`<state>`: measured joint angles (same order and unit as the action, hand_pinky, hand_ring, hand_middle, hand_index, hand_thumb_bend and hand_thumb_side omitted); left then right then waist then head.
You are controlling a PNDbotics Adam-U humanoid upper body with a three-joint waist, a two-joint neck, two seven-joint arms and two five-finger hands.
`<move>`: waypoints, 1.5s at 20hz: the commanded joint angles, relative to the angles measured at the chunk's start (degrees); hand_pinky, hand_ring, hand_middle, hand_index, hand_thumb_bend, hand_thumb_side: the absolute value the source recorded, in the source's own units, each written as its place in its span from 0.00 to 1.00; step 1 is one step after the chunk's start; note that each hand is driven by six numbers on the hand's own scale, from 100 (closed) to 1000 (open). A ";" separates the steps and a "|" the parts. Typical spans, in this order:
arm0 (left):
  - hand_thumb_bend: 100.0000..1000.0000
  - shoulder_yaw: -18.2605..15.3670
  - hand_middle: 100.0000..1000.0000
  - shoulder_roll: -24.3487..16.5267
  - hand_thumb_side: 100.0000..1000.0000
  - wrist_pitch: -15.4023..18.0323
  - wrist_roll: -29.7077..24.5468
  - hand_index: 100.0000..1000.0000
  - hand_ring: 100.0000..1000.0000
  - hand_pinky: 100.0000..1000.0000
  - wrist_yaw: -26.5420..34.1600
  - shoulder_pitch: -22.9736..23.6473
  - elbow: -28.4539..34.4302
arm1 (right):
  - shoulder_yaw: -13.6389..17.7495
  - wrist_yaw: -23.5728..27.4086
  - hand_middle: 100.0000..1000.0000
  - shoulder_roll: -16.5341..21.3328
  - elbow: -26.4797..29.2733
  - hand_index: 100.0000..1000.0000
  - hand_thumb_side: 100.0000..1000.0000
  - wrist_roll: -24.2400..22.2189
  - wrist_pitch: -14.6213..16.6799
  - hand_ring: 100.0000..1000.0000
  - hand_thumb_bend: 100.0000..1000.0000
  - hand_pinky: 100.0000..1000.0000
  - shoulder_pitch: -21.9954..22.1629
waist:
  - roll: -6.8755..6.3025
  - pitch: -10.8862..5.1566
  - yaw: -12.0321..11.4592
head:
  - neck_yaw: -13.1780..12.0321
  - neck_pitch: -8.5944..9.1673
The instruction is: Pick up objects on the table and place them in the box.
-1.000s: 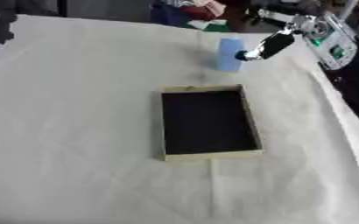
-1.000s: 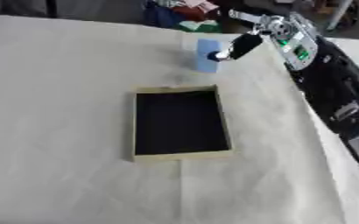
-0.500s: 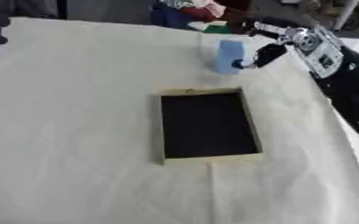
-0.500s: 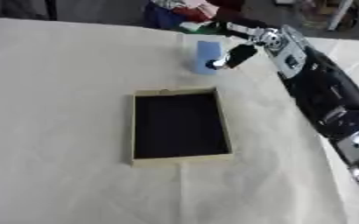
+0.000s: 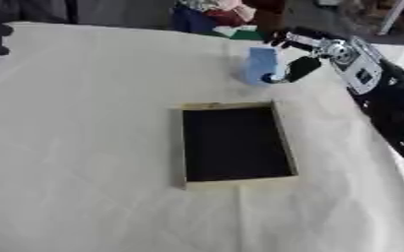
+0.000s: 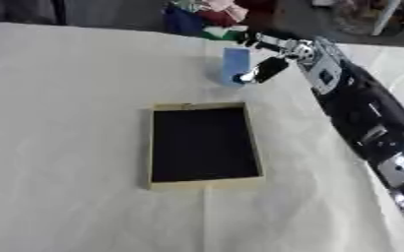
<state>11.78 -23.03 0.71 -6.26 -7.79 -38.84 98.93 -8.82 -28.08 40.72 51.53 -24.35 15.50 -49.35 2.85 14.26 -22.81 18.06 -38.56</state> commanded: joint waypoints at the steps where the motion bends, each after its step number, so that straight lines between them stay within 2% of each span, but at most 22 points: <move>1: 0.23 -0.08 0.81 -0.23 0.78 0.06 -0.14 0.87 0.76 0.68 0.30 -0.98 0.88 | 0.44 -0.27 0.86 0.78 0.01 0.98 0.25 -0.32 0.21 0.91 0.36 0.88 -1.11 | -0.38 -0.84 -0.16 | 0.25 0.93; 4: 0.23 -0.02 0.81 -0.18 0.78 0.05 -0.22 0.87 0.76 0.67 0.30 -0.98 0.84 | 0.32 -0.60 0.83 0.35 -0.20 0.98 0.24 -0.11 0.22 0.90 0.36 0.88 -1.12 | -0.40 -0.76 -0.28 | 0.24 1.03; 5: 0.23 -0.03 0.81 -0.18 0.78 0.05 -0.22 0.87 0.76 0.67 0.30 -0.98 0.83 | 0.34 -0.70 0.76 0.23 -0.18 0.96 0.22 0.25 0.24 0.87 0.35 0.86 -1.12 | -0.42 -0.75 -0.28 | 0.24 1.04; 7: 0.23 -0.03 0.81 -0.18 0.78 0.05 -0.21 0.87 0.76 0.67 0.31 -0.97 0.82 | 0.39 -1.02 0.69 0.04 0.03 0.94 0.19 1.77 0.17 0.84 0.33 0.86 -1.03 | -0.45 -0.73 -0.25 | 0.23 1.08; 10: 0.23 0.03 0.81 -0.14 0.78 0.04 -0.24 0.87 0.76 0.67 0.31 -0.95 0.79 | 0.19 -1.70 0.66 -0.20 0.17 0.94 0.20 3.66 -0.07 0.83 0.33 0.85 -0.93 | -0.43 -0.74 -0.27 | 0.30 1.16; 11: 0.23 0.06 0.81 -0.13 0.78 0.05 -0.26 0.87 0.76 0.67 0.31 -0.95 0.79 | 0.14 -1.91 0.62 -0.28 0.18 0.93 0.18 4.14 -0.11 0.81 0.32 0.84 -0.93 | -0.43 -0.73 -0.29 | 0.32 1.20; 12: 0.23 0.09 0.81 -0.12 0.78 0.05 -0.29 0.87 0.76 0.67 0.31 -0.95 0.78 | 0.09 -2.12 0.62 -0.36 0.21 0.93 0.19 4.63 -0.12 0.81 0.32 0.84 -0.90 | -0.44 -0.72 -0.31 | 0.33 1.24; 13: 0.23 0.11 0.81 -0.12 0.78 0.06 -0.31 0.87 0.76 0.67 0.30 -0.96 0.78 | 0.09 -2.24 0.68 -0.42 0.22 0.94 0.22 5.13 -0.13 0.81 0.34 0.84 -0.87 | -0.44 -0.70 -0.35 | 0.34 1.32; 14: 0.23 0.11 0.81 -0.11 0.78 0.06 -0.31 0.87 0.76 0.67 0.30 -0.96 0.78 | 0.08 -2.33 0.69 -0.46 0.21 0.95 0.22 5.63 -0.13 0.81 0.34 0.84 -0.84 | -0.45 -0.68 -0.39 | 0.35 1.38; 15: 0.23 0.10 0.81 -0.13 0.78 0.05 -0.31 0.87 0.76 0.67 0.30 -0.95 0.77 | 0.10 -2.36 0.75 -0.46 0.25 0.96 0.23 6.14 -0.09 0.82 0.35 0.84 -0.84 | -0.45 -0.67 -0.41 | 0.34 1.42; 17: 0.23 0.10 0.81 -0.15 0.78 0.03 -0.29 0.87 0.76 0.67 0.30 -0.93 0.74 | 0.08 -2.40 0.81 -0.38 0.38 0.97 0.24 7.04 0.01 0.84 0.36 0.85 -0.84 | -0.45 -0.68 -0.42 | 0.31 1.44; 21: 0.23 0.12 0.81 -0.19 0.78 0.03 -0.31 0.87 0.76 0.67 0.28 -0.86 0.69 | 0.05 -2.14 0.89 -0.16 0.69 0.97 0.25 7.93 0.29 0.86 0.37 0.86 -0.94 | -0.45 -0.65 -0.31 | 0.28 1.42; 25: 0.23 0.17 0.81 -0.19 0.78 0.03 -0.33 0.87 0.76 0.67 0.25 -0.86 0.65 | -0.03 -2.20 0.90 -0.04 0.42 0.98 0.25 7.61 0.33 0.87 0.37 0.87 -0.87 | -0.46 -0.55 -0.27 | 0.29 1.43; 30: 0.23 0.18 0.81 -0.22 0.78 0.01 -0.35 0.87 0.76 0.67 0.23 -0.87 0.64 | -0.06 -2.66 0.80 -0.06 -0.56 0.98 0.25 6.07 0.25 0.86 0.35 0.87 -0.66 | -0.55 -0.42 -0.29 | 0.31 1.53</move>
<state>12.11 -22.59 0.67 -6.50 -7.61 -38.84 98.93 -9.21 -30.37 39.16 50.81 -17.81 15.70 -49.32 2.64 14.80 -23.11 18.29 -37.70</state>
